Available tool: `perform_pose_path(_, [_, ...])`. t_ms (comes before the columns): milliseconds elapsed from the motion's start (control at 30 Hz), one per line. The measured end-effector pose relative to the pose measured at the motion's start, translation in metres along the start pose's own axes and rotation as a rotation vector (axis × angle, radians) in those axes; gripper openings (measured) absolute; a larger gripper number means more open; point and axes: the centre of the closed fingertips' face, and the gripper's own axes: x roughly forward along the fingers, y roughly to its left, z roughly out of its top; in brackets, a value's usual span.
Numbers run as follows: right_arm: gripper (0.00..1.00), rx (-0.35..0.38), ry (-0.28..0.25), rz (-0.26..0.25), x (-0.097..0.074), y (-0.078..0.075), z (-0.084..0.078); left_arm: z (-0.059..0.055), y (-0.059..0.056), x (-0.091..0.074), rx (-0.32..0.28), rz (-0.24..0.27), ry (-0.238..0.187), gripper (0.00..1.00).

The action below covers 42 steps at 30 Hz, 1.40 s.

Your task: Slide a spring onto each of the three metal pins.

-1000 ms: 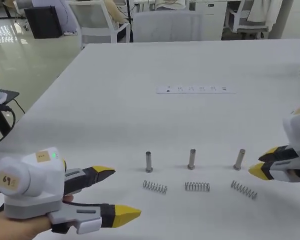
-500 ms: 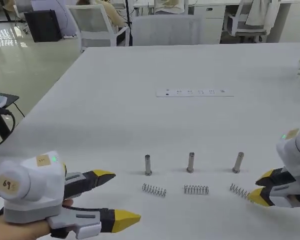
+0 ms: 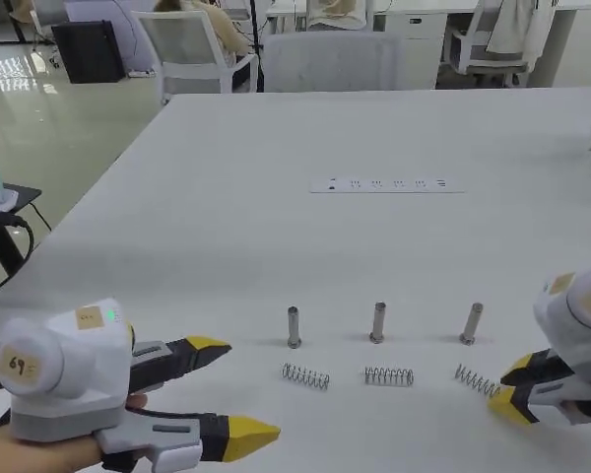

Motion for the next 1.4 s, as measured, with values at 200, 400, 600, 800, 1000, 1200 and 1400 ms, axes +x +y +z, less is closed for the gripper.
perform_pose_path(200, [0.16, 0.003, -0.001, 0.01, 0.002, 0.001, -0.001, 0.0, -0.001, 0.001, 0.002, -0.006, 0.004, 0.63])
perform_pose_path(400, [0.11, 0.022, 0.0, 0.021, 0.003, 0.002, 0.0, 0.0, -0.001, 0.001, 0.003, -0.006, 0.002, 0.63])
perform_pose_path(600, [0.08, 0.034, 0.015, 0.013, 0.003, 0.001, 0.0, -0.002, -0.001, 0.0, 0.017, -0.013, 0.023, 0.63])
perform_pose_path(800, [0.08, 0.05, 0.016, 0.01, 0.004, -0.001, 0.001, 0.001, 0.002, 0.002, 0.017, -0.012, 0.012, 0.63])
perform_pose_path(1000, [0.08, 0.055, 0.007, 0.007, 0.004, -0.001, 0.004, -0.001, -0.004, 0.006, 0.021, -0.033, 0.024, 0.62])
perform_pose_path(1200, [0.08, 0.052, -0.003, 0.003, -0.005, 0.001, 0.008, 0.0, -0.004, 0.006, 0.028, -0.038, 0.027, 0.62])
perform_pose_path(1400, [0.08, 0.031, -0.005, 0.01, -0.015, 0.006, 0.014, 0.003, -0.007, 0.007, 0.047, -0.051, 0.031, 0.62])
